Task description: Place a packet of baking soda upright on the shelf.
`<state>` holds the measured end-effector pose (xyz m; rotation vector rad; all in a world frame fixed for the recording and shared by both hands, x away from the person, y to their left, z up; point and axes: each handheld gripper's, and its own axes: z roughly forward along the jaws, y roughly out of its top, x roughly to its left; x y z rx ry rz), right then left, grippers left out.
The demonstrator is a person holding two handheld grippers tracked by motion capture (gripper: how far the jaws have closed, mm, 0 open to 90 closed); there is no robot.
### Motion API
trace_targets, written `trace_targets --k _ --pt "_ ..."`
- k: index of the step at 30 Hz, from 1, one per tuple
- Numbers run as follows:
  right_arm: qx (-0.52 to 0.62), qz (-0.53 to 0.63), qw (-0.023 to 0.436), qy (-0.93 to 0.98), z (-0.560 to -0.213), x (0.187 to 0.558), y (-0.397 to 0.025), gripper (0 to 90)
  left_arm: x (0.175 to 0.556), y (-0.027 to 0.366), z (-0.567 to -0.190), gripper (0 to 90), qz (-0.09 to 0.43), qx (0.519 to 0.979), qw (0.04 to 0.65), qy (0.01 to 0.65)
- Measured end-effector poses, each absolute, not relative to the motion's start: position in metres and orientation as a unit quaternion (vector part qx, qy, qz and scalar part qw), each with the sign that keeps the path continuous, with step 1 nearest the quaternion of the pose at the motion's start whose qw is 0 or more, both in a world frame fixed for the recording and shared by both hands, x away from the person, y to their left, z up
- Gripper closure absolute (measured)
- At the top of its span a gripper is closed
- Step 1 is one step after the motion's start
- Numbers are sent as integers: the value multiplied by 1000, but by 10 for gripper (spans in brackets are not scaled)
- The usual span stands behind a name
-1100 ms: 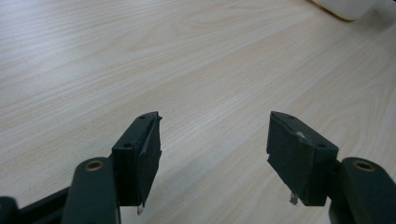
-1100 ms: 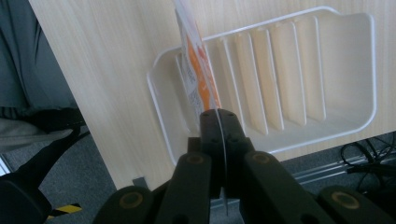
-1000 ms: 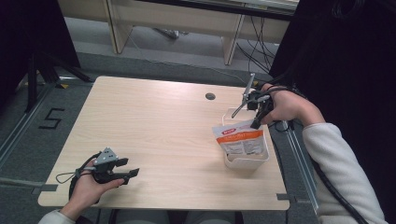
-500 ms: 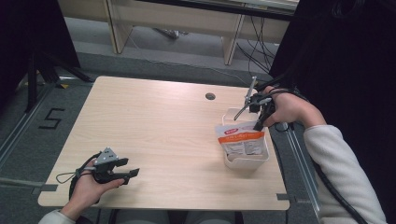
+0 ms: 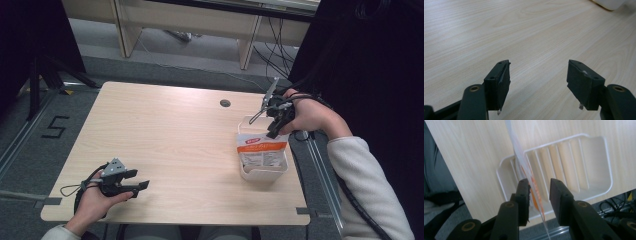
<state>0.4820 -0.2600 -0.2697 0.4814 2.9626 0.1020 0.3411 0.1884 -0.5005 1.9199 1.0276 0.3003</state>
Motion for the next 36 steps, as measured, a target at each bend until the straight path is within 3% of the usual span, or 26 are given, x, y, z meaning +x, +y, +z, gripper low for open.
trace_targets --k 10,18,36 --pt "164 104 105 975 -261 468 -248 647 341 188 -500 345 119 780 453 415" --pt "161 194 124 960 -274 449 -229 619 341 186 -501 345 123 783 454 408" --pt "119 257 46 958 -363 403 -185 658 341 186 -500 344 125 784 454 405"
